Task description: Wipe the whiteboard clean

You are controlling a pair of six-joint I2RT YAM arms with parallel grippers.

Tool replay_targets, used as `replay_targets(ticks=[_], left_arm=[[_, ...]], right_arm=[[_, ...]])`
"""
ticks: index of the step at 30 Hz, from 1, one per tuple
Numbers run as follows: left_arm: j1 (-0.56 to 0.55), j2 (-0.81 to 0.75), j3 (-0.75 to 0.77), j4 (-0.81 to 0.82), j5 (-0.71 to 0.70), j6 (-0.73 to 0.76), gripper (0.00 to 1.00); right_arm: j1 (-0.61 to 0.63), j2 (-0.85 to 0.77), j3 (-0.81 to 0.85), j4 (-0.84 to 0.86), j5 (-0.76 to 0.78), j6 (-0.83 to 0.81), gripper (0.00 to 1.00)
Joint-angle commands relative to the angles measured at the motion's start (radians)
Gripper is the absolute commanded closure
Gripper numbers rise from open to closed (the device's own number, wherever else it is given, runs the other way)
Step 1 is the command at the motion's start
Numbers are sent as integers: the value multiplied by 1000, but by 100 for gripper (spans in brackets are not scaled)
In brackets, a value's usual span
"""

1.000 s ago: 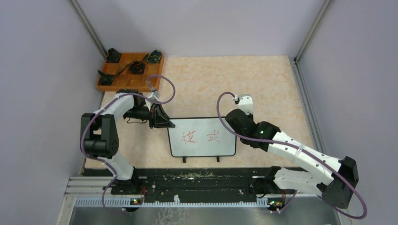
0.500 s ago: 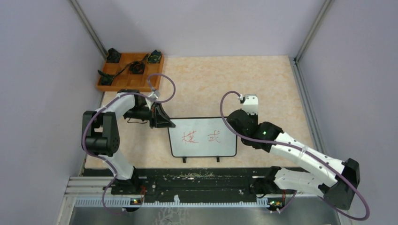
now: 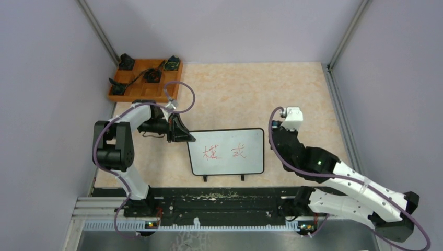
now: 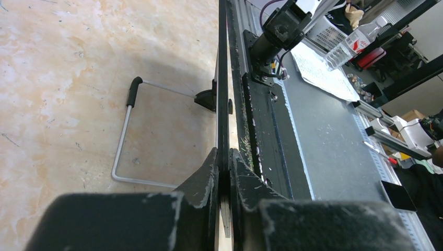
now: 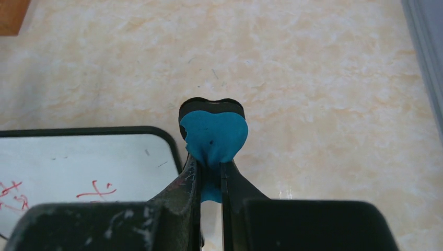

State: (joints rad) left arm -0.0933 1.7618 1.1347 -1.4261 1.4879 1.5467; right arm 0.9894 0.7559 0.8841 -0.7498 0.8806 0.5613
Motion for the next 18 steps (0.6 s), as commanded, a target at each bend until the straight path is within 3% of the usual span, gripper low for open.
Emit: replay_targets(ticks=[1, 6, 18], left_arm=[[-4, 19, 5, 13, -68, 41, 100], [-4, 19, 3, 13, -71, 38, 100], [-4, 20, 1, 14, -70, 34, 100]], right_arm=[[111, 73, -4, 77, 33, -22, 100], [205, 194, 2, 126, 83, -2, 100], [287, 325, -24, 296, 65, -11, 100]])
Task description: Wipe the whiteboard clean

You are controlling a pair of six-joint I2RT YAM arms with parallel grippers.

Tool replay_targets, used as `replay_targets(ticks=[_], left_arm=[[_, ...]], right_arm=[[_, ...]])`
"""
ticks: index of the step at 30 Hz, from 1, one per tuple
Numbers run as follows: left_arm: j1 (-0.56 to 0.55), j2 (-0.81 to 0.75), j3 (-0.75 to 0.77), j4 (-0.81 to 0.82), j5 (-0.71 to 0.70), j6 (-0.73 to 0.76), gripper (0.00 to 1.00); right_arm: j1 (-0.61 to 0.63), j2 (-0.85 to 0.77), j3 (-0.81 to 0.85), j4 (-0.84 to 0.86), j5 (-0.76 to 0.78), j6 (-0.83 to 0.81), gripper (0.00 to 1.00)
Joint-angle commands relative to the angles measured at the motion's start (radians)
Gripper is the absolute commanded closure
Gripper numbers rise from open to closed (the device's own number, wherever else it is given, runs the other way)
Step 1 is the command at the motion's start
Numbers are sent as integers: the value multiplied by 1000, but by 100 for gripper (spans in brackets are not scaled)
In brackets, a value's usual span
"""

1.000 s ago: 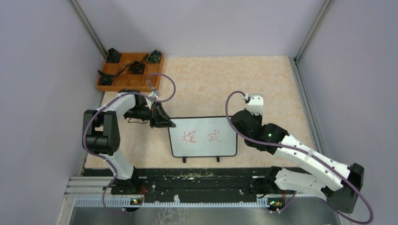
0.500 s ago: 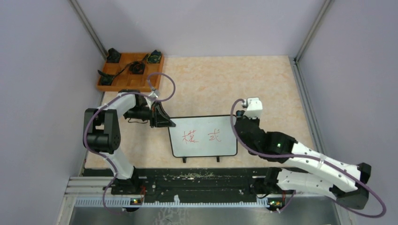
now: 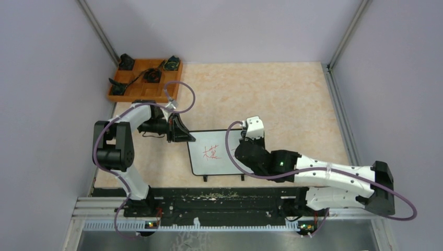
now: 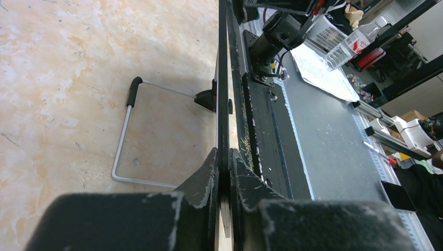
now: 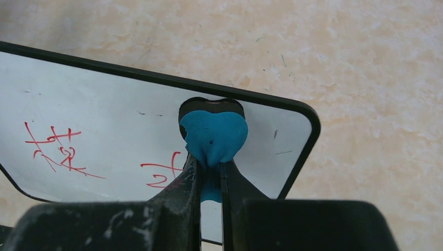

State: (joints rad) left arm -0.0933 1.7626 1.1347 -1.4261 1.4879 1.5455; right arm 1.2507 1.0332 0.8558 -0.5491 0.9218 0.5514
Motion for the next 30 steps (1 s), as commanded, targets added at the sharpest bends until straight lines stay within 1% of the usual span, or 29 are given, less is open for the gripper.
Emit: replay_targets(ticks=[1, 4, 9, 14, 30], left_arm=[[-4, 18, 2, 13, -71, 34, 100], [-3, 15, 3, 14, -71, 31, 100], [-4, 11, 2, 14, -72, 29, 100], [-4, 6, 0, 13, -75, 27, 100], [-4, 18, 1, 14, -77, 24, 100]], right_arm=[[28, 63, 5, 102, 24, 1, 100], [33, 101, 9, 119, 19, 9, 100], [36, 145, 7, 193, -14, -4, 100], [46, 222, 34, 256, -46, -25, 100], [116, 512, 226, 429, -155, -89, 100]])
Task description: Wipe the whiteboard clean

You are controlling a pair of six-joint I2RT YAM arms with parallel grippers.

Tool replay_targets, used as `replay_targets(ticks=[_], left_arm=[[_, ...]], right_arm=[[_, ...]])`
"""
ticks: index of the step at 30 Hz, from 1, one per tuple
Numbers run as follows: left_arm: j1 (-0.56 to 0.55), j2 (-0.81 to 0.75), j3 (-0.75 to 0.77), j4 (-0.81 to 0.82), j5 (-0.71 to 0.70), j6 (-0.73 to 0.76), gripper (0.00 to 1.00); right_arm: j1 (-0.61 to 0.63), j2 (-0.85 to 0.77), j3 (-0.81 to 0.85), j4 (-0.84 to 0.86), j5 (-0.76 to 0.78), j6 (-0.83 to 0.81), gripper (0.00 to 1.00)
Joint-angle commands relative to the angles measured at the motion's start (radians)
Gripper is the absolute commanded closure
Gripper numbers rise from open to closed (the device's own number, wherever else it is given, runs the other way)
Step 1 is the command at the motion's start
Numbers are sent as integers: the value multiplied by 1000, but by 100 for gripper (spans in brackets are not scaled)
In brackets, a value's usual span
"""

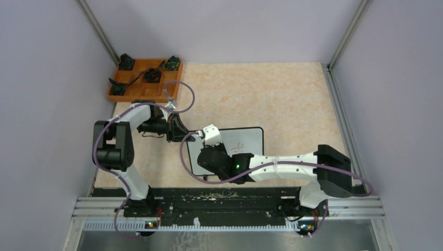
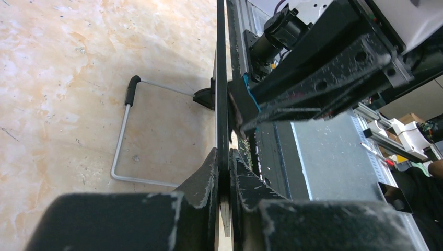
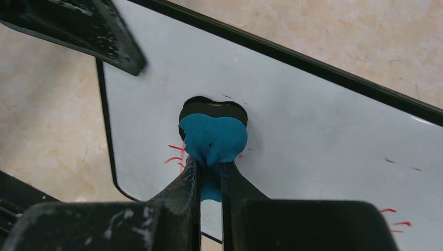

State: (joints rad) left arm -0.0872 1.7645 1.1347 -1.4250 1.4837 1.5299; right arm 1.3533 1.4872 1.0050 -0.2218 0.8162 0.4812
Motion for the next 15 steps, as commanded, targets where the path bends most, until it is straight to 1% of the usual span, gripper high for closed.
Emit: replay_targets(ticks=[1, 8, 12, 15], left_arm=[[-10, 16, 1, 12, -72, 39, 100], [-9, 23, 2, 12, -74, 35, 100], [-9, 22, 2, 12, -74, 35, 100], [-10, 23, 4, 12, -74, 32, 100]], right_arm=[[15, 76, 89, 108, -56, -18, 100], [15, 206, 170, 114, -79, -20, 100], [15, 213, 174, 86, -61, 5, 100], [15, 185, 154, 43, -16, 31, 100]])
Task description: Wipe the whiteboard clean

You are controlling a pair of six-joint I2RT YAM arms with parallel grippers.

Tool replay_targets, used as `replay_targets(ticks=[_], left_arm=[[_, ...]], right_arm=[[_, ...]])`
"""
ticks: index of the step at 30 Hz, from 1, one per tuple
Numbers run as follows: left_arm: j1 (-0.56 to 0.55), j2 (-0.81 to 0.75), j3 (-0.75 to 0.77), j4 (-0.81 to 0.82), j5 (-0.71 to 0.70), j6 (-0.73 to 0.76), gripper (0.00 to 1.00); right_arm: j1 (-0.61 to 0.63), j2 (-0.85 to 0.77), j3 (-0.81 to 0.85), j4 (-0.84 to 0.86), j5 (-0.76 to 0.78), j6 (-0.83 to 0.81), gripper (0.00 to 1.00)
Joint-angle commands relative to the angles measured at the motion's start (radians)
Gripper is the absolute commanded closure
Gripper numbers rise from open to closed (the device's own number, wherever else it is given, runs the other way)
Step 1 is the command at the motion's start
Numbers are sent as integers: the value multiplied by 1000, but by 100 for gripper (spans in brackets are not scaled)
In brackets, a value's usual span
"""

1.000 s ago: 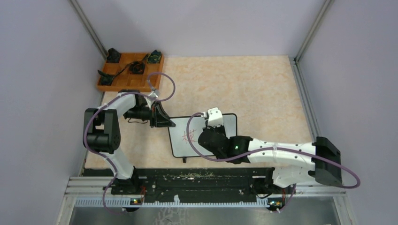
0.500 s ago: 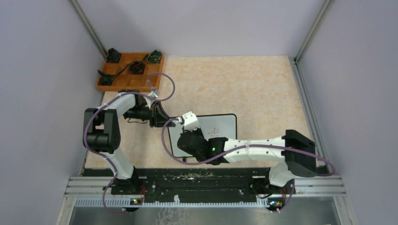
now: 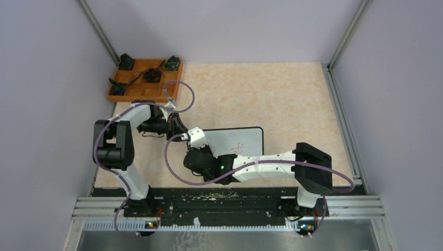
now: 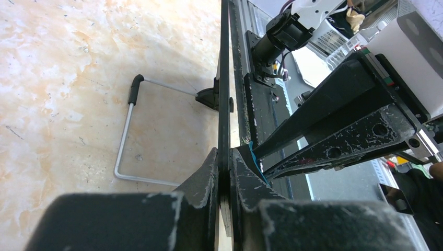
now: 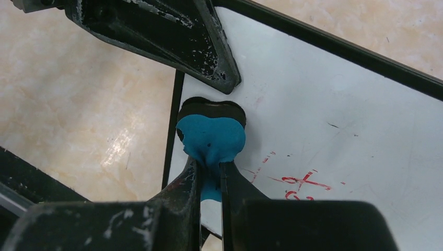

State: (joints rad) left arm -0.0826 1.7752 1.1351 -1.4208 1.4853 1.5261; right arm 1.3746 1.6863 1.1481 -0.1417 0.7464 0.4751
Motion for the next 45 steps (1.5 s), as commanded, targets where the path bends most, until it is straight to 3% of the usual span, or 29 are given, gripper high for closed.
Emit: replay_targets(ticks=[1, 19, 24, 35, 40, 45], left_arm=[[-14, 12, 4, 9, -76, 34, 100], [-14, -3, 5, 8, -86, 15, 100], [-14, 4, 7, 8, -84, 17, 100], [-15, 3, 6, 8, -85, 17, 100], [-14, 7, 8, 9, -85, 16, 100], [-13, 16, 11, 9, -88, 14, 100]], right_arm=[[-6, -23, 4, -52, 69, 47, 100], [-8, -264, -80, -509, 338, 355, 100], [-9, -283, -123, -345, 276, 242, 100], [-7, -44, 6, -105, 96, 95, 100], [-8, 16, 41, -121, 82, 98, 100], [-26, -57, -2, -237, 150, 181, 100]])
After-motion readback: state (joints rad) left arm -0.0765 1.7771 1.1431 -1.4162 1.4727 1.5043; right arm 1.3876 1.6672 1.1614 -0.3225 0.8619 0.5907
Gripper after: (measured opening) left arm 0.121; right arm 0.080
